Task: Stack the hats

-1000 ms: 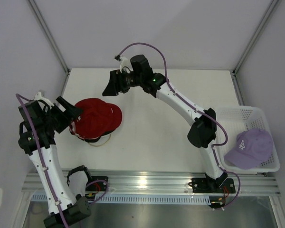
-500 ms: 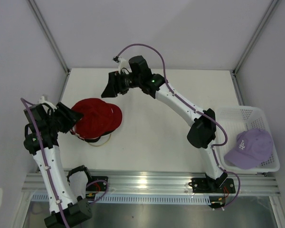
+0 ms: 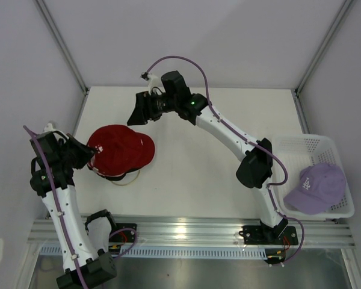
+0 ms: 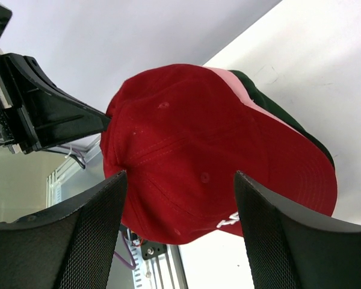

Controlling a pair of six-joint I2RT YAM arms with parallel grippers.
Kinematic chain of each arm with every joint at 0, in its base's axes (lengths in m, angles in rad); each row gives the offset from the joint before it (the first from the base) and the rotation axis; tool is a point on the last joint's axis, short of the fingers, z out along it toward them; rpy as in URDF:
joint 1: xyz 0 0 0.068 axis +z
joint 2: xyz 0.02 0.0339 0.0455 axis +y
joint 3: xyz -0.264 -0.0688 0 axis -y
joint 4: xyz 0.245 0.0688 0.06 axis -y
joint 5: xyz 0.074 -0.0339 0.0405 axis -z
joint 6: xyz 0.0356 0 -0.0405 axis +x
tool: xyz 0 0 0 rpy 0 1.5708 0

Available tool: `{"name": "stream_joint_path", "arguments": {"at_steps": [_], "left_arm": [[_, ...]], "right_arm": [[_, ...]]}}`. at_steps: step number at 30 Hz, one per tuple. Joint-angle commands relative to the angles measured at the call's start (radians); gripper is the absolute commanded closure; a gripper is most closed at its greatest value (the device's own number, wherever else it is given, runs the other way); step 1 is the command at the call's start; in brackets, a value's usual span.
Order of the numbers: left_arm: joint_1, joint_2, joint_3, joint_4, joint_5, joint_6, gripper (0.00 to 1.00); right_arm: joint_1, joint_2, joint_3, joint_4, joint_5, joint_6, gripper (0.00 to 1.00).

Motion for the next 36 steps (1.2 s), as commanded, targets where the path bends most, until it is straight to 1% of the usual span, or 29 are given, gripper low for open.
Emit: {"name": "stream_joint_path", "arguments": {"at_steps": [1,6,9,12,13,15,16,20,27,30,31,34,36], "left_arm": [[0.005,-0.026,0.030,0.001,-0.076,-0.020,0.99],[0.025,-0.067,0.056,-0.031,-0.142,-0.039,0.99],[0.037,-0.069,0.091,-0.046,-0.154,-0.048,0.99],[0.048,-0.057,0.114,-0.057,-0.191,-0.060,0.99],[0.054,-0.055,0.113,-0.059,-0.199,-0.068,0.99],[0.071,-0.060,0.082,-0.060,-0.217,-0.086,0.99],[0.077,-0.064,0.068,-0.060,-0.222,-0.091,0.99],[0.097,-0.087,-0.039,-0.059,-0.234,-0.109,0.99],[0.144,-0.116,-0.151,-0.063,-0.256,-0.161,0.99],[0.169,-0.121,-0.182,-0.053,-0.253,-0.174,0.99],[0.171,-0.123,-0.191,-0.047,-0.242,-0.174,0.99],[0.174,-0.127,-0.171,-0.037,-0.237,-0.163,0.99],[0.175,-0.121,-0.147,-0.037,-0.242,-0.152,0.99]], "right_arm": [[0.010,0.015,0.038,-0.024,0.020,-0.026,0.26],[0.001,0.009,-0.006,-0.057,0.086,-0.005,0.26],[-0.025,-0.003,-0.048,-0.031,0.086,0.058,0.26],[-0.051,-0.032,-0.143,0.015,0.089,0.115,0.25],[-0.057,-0.043,-0.202,0.028,0.093,0.125,0.24],[-0.068,-0.080,-0.265,0.063,0.109,0.148,0.24],[-0.071,-0.092,-0.326,0.096,0.112,0.156,0.24],[-0.077,-0.124,-0.414,0.161,0.106,0.194,0.23],[-0.076,-0.097,-0.423,0.192,0.064,0.231,0.23],[-0.070,-0.097,-0.451,0.242,0.040,0.254,0.23],[-0.065,-0.101,-0.462,0.287,0.032,0.265,0.23],[-0.040,-0.100,-0.482,0.338,0.014,0.264,0.26],[-0.022,-0.088,-0.477,0.332,0.020,0.245,0.28]]}}
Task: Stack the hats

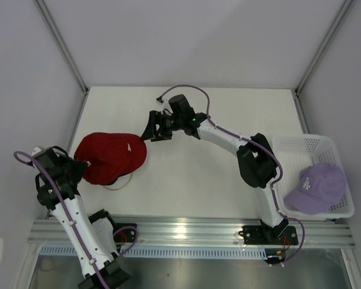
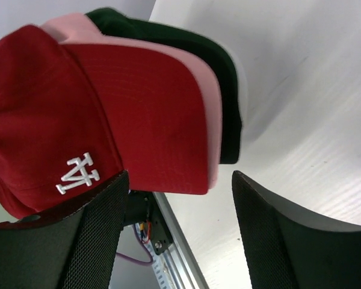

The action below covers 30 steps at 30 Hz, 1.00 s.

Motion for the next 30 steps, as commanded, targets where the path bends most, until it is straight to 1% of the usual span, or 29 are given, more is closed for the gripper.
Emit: {"name": "stream_joint_path", "arguments": {"at_steps": [1,3,8,13,17,22,26,30], "left_arm": [[0.020,0.006,0.031,-0.028,-0.042,0.012,0.99],[0.020,0.011,0.048,-0.028,-0.037,0.019,0.99],[0.020,0.018,0.052,-0.022,-0.015,0.020,0.99],[0.020,0.017,0.052,-0.022,-0.009,0.025,0.99],[0.020,0.021,0.059,-0.022,-0.005,0.031,0.99],[0.020,0.020,0.056,-0.022,-0.002,0.029,0.99],[0.020,0.021,0.058,-0.021,-0.002,0.035,0.99],[0.020,0.021,0.058,-0.021,-0.003,0.034,0.99]], "right_arm": [[0.041,-0.039,-0.006,0.082,-0.028,-0.005,0.28],[0.049,-0.027,-0.015,0.087,-0.031,-0.006,0.30],[0.054,-0.026,-0.071,0.172,-0.042,0.012,0.34],[0.057,0.000,-0.049,0.114,-0.008,-0.038,0.34],[0.048,0.000,-0.041,0.085,0.021,-0.068,0.29],[0.040,0.019,-0.028,0.131,-0.023,-0.045,0.29],[0.043,0.059,-0.009,0.221,-0.127,-0.006,0.33],[0.055,0.095,0.034,0.220,-0.169,-0.005,0.33]]}}
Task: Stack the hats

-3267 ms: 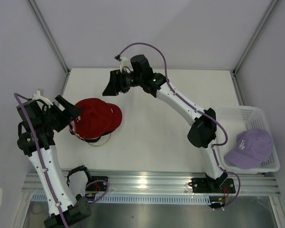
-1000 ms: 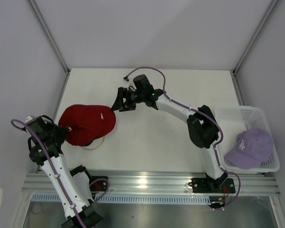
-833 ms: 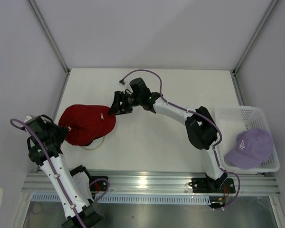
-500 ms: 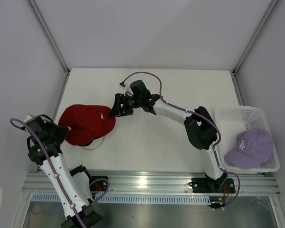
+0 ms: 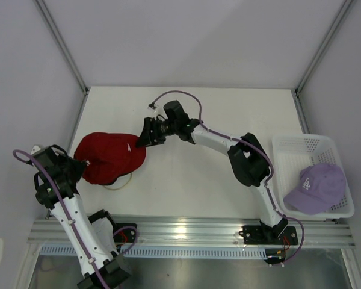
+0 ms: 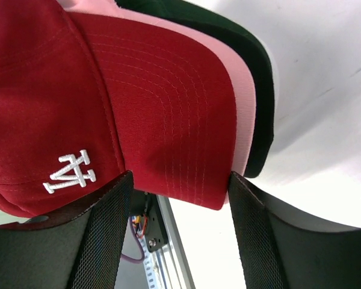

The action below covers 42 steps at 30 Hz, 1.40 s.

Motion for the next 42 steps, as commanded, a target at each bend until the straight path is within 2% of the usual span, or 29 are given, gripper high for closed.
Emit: {"name": "stream_joint_path", "arguments": {"at_steps": [1,4,8,11,17,21,22,24,28,30,36,42], "left_arm": [[0.017,0.012,0.033,-0.007,-0.007,0.019,0.99],[0.017,0.014,0.037,-0.005,-0.007,0.018,0.99],[0.017,0.017,0.036,-0.002,-0.005,0.021,0.99],[0.017,0.018,0.037,-0.001,-0.004,0.021,0.99],[0.017,0.021,0.034,-0.001,-0.008,0.022,0.99],[0.017,0.028,0.034,0.009,-0.016,0.015,0.99],[0.017,0.031,0.036,0.010,-0.019,0.015,0.99],[0.017,0.035,0.037,0.010,-0.031,0.018,0.99],[0.017,0.047,0.042,0.007,-0.059,0.016,0.98],[0.017,0.054,0.048,0.006,-0.082,0.015,0.98],[0.017,0.077,0.065,0.007,-0.131,0.022,0.95],[0.018,0.095,0.065,0.010,-0.158,0.047,0.77]], "right_arm": [[0.011,0.034,0.062,0.057,-0.069,0.008,0.33],[0.013,0.050,0.075,0.040,-0.072,-0.003,0.36],[0.008,0.062,0.079,0.058,-0.098,0.017,0.45],[0.010,0.083,0.088,0.055,-0.104,0.025,0.44],[0.013,0.094,0.089,0.118,-0.161,0.058,0.49],[0.010,0.113,0.101,0.127,-0.173,0.069,0.67],[0.007,0.117,0.112,0.126,-0.172,0.077,0.84],[-0.002,0.120,0.117,0.117,-0.153,0.112,1.00],[-0.027,0.126,0.161,0.039,-0.098,0.166,1.00],[-0.035,0.155,0.236,-0.101,-0.087,0.176,1.00],[-0.053,0.182,0.301,-0.224,-0.014,0.186,1.00],[-0.064,0.254,0.342,-0.276,-0.018,0.270,1.00]]}}
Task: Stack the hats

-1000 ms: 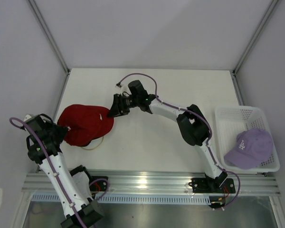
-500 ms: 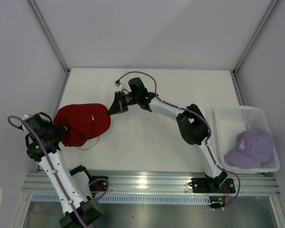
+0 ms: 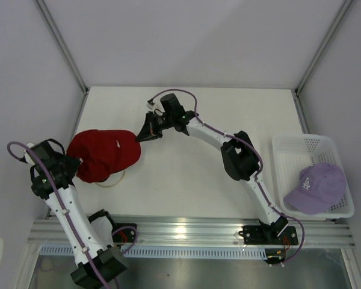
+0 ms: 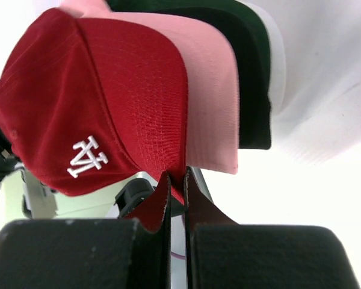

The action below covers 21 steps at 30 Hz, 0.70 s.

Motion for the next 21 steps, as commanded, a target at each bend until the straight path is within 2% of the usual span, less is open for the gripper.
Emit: {"name": "stream_joint_path", "arguments": {"at_steps": [1,3,4,6,7,10,13,17,21], "left_arm": [[0.009,0.007,0.030,-0.008,-0.071,0.041,0.73],[0.011,0.002,0.040,-0.004,-0.073,0.050,0.66],[0.012,-0.001,0.053,0.001,-0.070,0.061,0.58],[0.018,0.007,0.083,0.000,-0.020,0.079,0.51],[0.025,0.011,0.106,-0.002,-0.001,0.084,0.43],[0.035,0.022,0.170,-0.014,0.023,0.099,0.27],[0.064,0.016,0.217,-0.019,0.034,0.108,0.19],[0.112,0.030,0.258,-0.014,0.092,0.108,0.19],[0.175,0.094,0.208,-0.025,0.122,0.082,0.28]], "right_arm": [[-0.029,0.064,0.038,-0.114,0.105,0.071,1.00],[-0.031,0.073,0.045,-0.129,0.102,0.083,1.00],[-0.031,0.075,0.051,-0.137,0.102,0.083,1.00],[-0.031,0.080,0.070,-0.177,0.110,0.081,1.00],[-0.031,0.081,0.074,-0.186,0.110,0.081,1.00],[-0.031,0.077,0.077,-0.208,0.108,0.084,1.00],[-0.029,0.069,0.077,-0.208,0.105,0.078,1.00],[-0.031,0.064,0.077,-0.194,0.104,0.078,1.00],[-0.032,0.067,0.077,-0.166,0.096,0.086,1.00]]}}
